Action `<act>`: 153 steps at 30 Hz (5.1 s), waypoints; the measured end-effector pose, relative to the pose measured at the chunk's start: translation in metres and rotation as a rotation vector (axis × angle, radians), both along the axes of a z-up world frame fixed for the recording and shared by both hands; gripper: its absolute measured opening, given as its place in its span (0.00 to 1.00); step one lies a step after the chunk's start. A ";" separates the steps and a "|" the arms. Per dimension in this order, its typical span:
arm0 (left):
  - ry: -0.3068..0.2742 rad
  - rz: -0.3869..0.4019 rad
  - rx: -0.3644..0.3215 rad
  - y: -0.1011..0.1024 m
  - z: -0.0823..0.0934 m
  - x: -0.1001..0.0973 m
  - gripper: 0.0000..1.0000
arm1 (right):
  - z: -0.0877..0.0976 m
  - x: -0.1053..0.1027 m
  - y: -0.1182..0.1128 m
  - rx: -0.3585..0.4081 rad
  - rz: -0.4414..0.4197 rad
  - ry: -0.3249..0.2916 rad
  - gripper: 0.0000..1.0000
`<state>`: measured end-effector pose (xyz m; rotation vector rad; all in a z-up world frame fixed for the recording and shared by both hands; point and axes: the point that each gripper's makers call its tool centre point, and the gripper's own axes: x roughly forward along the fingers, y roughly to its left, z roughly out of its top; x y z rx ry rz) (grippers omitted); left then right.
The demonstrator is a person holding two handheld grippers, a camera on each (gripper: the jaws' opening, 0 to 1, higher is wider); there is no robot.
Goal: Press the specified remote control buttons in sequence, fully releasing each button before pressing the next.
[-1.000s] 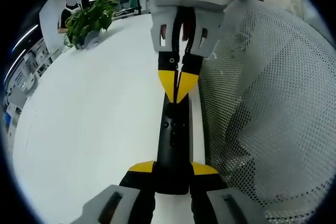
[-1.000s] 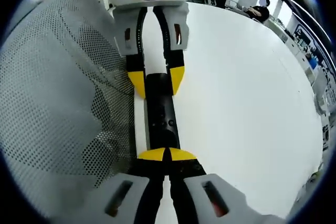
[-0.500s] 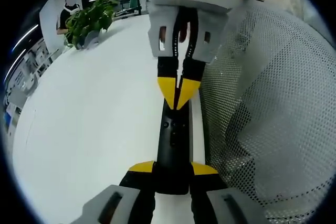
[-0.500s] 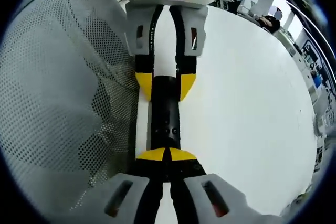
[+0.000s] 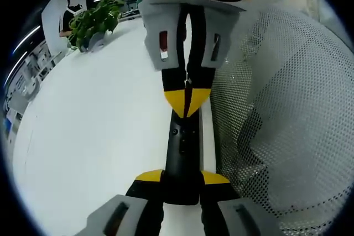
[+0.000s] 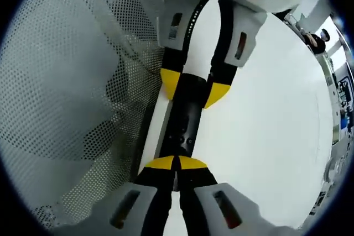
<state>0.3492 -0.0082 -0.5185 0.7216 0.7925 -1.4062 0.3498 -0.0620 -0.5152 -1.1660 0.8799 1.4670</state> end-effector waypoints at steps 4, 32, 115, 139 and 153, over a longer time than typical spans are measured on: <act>-0.002 -0.004 0.003 0.000 0.000 0.000 0.24 | 0.000 0.001 -0.001 0.041 -0.057 -0.003 0.00; 0.004 0.003 -0.008 0.000 0.000 0.000 0.24 | 0.003 0.002 0.005 0.268 -0.337 0.062 0.00; 0.001 -0.010 -0.015 0.000 0.000 0.000 0.24 | 0.001 0.001 -0.012 0.107 -0.241 0.081 0.07; 0.000 -0.012 -0.018 0.001 0.000 0.000 0.24 | 0.003 0.002 -0.006 0.244 -0.337 0.084 0.07; -0.002 -0.017 -0.013 0.001 0.000 0.000 0.24 | 0.002 0.000 -0.002 0.172 -0.236 0.017 0.06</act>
